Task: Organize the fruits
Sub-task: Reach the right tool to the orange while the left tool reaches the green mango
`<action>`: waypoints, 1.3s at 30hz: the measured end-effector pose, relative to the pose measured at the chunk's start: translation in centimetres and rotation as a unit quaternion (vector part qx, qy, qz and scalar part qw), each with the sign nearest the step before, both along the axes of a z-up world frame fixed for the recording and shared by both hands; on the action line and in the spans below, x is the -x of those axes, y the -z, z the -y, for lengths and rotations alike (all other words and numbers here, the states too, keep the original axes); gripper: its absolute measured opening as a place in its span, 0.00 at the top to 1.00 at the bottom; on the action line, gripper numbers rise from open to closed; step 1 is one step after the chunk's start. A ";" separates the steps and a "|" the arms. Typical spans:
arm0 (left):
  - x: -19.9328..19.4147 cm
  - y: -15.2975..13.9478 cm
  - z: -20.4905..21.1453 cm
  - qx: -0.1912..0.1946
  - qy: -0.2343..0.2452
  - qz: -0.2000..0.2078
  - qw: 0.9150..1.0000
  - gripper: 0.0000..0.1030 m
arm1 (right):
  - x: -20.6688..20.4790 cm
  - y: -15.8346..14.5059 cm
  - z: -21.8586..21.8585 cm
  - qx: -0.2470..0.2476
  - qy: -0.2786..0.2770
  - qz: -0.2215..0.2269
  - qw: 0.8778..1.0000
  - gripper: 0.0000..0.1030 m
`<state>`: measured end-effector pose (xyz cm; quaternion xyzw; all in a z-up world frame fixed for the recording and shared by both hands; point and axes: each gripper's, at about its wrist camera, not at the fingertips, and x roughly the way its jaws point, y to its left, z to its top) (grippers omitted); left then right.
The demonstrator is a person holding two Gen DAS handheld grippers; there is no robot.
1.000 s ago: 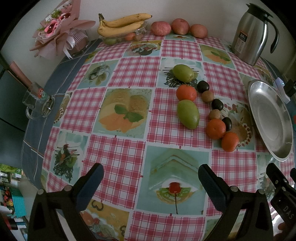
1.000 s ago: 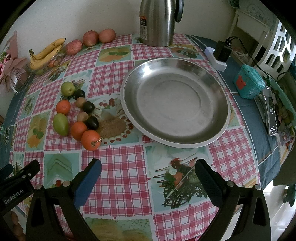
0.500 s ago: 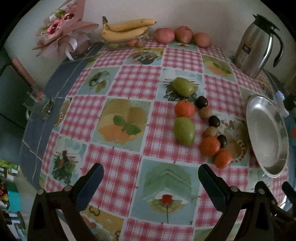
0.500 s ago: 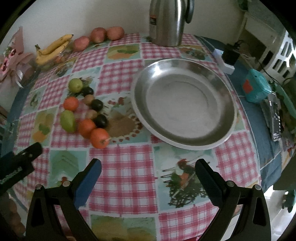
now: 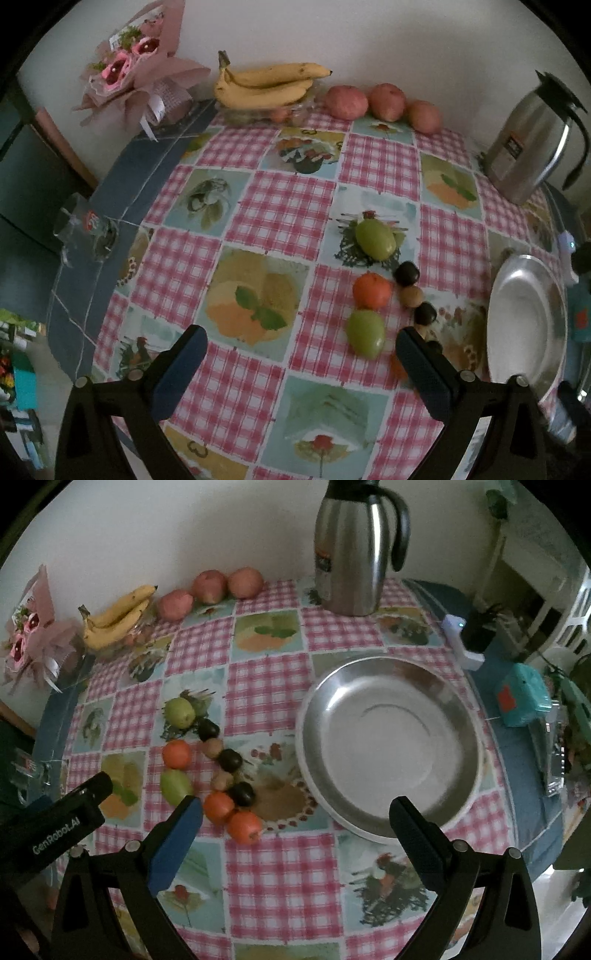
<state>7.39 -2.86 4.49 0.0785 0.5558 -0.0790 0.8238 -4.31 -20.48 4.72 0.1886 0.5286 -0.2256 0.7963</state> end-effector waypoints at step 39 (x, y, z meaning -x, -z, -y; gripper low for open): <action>-1.9 4.6 1.0 0.008 0.030 -0.015 0.999 0.00 | -4.4 7.4 -3.1 -0.049 -0.077 -0.060 0.994 0.02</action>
